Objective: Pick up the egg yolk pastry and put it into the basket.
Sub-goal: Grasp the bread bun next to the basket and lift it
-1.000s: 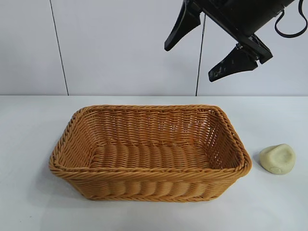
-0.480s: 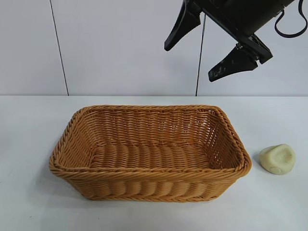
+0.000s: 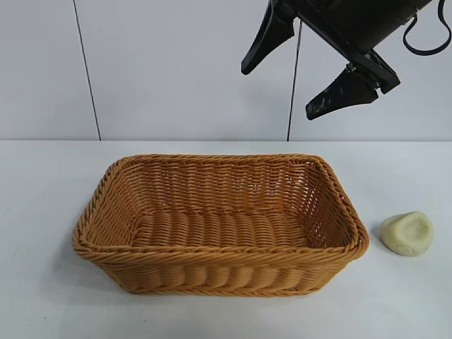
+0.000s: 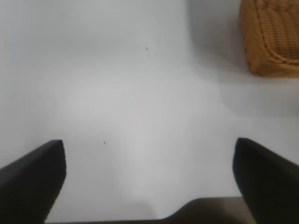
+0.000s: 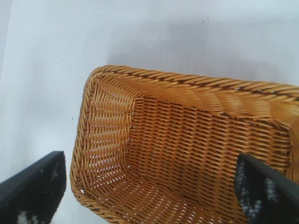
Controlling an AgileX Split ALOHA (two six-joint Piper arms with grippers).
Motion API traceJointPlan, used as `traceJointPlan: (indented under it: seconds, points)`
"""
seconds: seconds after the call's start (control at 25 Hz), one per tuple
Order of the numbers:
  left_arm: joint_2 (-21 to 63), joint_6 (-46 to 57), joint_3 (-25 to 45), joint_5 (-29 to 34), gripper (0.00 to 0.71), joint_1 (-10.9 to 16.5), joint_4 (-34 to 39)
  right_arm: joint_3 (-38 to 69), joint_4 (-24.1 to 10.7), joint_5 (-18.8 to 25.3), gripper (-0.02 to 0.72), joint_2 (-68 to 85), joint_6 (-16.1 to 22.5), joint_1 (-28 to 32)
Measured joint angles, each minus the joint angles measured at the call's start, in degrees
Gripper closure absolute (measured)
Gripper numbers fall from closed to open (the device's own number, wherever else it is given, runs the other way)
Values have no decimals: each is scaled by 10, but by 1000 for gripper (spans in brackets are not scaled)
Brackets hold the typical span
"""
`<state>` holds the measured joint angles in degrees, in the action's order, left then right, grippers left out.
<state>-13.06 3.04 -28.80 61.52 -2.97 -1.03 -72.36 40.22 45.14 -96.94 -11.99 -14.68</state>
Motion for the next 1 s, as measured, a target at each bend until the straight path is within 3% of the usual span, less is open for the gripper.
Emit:
traceJointPlan:
  seconds: [0.28,0.56,0.68,0.88,1.0]
  points:
    - [123,0,0,0,15,-1,2,0,0,0,8,0,0,0]
    - [134,0,0,0,15,-1,10,-1,-12,4,8,0,11,0]
    - [134,0,0,0,15,-1,10,-14,-87,30,8,0,67,0]
    - [134,0,0,0,15,-1,10,-52,-291,106,8,0,182,24]
    - [134,0,0,0,15,-1,10,-56,-343,134,8,0,199,57]
